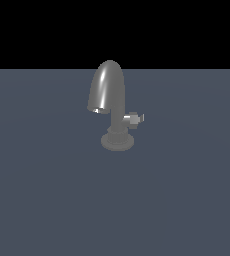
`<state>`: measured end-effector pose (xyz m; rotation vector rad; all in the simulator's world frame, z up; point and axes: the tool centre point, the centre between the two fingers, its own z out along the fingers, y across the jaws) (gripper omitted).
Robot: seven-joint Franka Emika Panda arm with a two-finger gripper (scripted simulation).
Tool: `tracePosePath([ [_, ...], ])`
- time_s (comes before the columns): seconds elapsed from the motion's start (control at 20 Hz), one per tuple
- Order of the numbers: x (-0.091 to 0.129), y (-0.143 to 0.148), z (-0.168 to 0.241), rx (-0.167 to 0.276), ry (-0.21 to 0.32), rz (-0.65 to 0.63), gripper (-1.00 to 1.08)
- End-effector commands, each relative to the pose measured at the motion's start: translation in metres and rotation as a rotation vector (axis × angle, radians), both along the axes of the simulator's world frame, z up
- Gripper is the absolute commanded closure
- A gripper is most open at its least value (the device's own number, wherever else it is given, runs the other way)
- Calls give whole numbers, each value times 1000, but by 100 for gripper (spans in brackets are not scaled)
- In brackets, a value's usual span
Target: Turn on the faucet by rotating a designated handle.
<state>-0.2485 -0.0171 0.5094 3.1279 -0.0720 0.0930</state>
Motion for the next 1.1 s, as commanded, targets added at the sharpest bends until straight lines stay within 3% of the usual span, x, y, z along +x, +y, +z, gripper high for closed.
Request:
tracePosePath([
  [0.0,0,0,0,0,0,0,108],
  [0.55,15,3,0,27,46,-45,108],
  [1.05,55,10,-3,100,171,-166,108],
])
